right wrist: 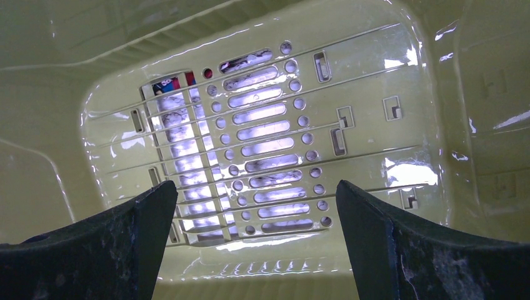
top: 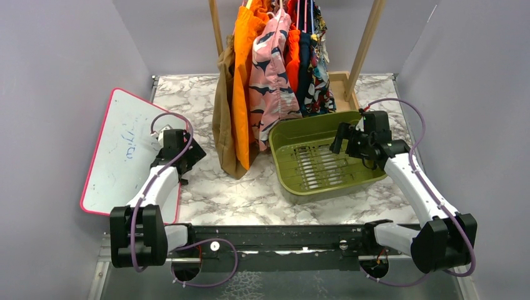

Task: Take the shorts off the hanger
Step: Move the distractor to the center of the board.

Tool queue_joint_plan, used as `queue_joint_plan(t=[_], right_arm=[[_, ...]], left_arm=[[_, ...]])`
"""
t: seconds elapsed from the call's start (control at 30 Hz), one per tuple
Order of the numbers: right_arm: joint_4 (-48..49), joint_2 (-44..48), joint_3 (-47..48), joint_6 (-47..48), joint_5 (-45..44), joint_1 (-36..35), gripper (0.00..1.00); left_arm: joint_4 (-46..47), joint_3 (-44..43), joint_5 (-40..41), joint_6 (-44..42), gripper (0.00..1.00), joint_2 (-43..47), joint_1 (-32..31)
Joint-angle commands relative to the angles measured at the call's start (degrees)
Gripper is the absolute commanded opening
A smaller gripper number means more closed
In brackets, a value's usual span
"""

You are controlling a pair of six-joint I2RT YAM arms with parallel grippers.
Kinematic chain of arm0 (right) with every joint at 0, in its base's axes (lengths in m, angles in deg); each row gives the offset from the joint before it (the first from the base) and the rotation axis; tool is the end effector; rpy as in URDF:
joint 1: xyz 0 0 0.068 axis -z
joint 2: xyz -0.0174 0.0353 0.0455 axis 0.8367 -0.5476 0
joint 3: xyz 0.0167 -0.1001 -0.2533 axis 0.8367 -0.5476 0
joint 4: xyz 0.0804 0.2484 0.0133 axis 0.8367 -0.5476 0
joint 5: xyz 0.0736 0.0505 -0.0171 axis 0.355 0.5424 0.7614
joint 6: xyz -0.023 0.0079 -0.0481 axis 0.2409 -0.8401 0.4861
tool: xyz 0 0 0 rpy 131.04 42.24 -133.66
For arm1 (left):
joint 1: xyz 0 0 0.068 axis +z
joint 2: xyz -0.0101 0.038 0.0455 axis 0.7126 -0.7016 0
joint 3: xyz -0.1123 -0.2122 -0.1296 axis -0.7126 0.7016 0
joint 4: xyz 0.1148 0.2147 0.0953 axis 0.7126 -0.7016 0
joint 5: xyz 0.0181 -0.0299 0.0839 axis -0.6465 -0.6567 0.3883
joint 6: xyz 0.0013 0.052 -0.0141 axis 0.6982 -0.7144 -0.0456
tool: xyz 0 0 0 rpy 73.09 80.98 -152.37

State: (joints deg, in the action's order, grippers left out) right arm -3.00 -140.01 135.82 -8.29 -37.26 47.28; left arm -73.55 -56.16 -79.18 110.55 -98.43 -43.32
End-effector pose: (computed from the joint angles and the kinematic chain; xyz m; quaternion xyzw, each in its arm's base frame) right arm 0.2366 0.0423 0.2696 0.0608 0.9298 0.1207 0.3423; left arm 0.2342 0.0136 0.1915 -0.3188 0.8776 -0.0365 0.3561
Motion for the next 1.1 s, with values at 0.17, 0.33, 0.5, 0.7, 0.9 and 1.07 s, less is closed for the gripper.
queue_joint_plan(t=[0.17,0.33,0.5,0.7,0.9,1.07], right_arm=[[0.7,0.3,0.3,-0.8,3.0,0.2,0.99],[1.3,1.3,0.6,-0.1,6.4,0.2,0.99],[0.2,1.5,1.3,0.2,4.2,0.2,0.99],[-0.5,1.3,1.3,0.4,3.7,0.2,0.99],[-0.6,1.5,1.4,0.6,3.7,0.2,0.99],[-0.7,1.6,1.3,0.6,3.7,0.2,0.99]], left_arm=[[5.6,-3.7,-12.6,-4.6,0.94,-3.0,-5.7],[7.9,-0.7,-9.0,-2.5,0.96,-7.5,-5.4],[10.9,3.3,-5.5,-1.1,0.98,-8.2,-1.8],[11.8,4.2,-2.0,-1.5,0.99,-7.6,1.8],[9.7,4.4,3.0,-2.4,0.99,-1.9,5.8],[9.4,5.2,4.1,-2.8,0.99,4.1,6.1]])
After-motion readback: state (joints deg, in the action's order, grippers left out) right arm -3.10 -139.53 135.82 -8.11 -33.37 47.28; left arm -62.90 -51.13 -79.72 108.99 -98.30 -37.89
